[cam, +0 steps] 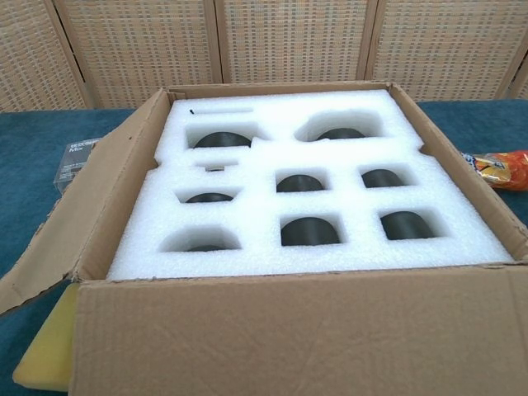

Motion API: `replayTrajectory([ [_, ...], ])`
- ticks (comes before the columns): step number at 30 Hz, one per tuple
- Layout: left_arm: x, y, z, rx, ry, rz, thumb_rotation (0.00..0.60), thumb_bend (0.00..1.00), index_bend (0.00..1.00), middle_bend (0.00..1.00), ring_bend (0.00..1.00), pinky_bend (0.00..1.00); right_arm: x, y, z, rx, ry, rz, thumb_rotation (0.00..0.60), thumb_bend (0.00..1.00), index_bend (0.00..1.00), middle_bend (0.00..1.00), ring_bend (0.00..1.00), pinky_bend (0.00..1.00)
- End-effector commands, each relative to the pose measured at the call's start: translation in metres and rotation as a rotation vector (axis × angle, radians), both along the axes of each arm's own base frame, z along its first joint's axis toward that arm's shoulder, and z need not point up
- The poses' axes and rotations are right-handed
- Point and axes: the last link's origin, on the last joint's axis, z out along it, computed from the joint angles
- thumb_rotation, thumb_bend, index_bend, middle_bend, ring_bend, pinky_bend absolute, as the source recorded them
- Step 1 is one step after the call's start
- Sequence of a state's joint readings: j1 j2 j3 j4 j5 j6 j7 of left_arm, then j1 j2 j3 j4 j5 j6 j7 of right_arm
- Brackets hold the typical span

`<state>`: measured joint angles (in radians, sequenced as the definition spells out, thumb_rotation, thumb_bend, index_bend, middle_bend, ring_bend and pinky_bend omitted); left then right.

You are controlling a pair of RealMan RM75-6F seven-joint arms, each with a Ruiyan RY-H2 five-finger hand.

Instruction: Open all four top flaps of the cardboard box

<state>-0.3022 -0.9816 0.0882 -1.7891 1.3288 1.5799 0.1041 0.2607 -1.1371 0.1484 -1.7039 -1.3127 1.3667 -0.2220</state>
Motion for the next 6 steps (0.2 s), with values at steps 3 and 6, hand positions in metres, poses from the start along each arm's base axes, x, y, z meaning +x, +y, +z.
replayTrajectory([
  [3, -0.0078, -0.0092, -0.0072, 0.016, -0.004, 0.012, 0.403, 0.3, 0.22, 0.0, 0.0, 0.0, -0.001, 0.0047, -0.0041, -0.003, 0.004, 0.001, 0.6, 1.0, 0.03, 0.01, 0.0, 0.0],
  [6, -0.0099, -0.0115, -0.0106, 0.002, -0.009, 0.016, 0.404, 0.3, 0.22, 0.0, 0.0, 0.0, -0.0015, 0.0065, -0.0055, -0.004, 0.004, 0.0, 0.6, 1.0, 0.03, 0.01, 0.0, 0.0],
])
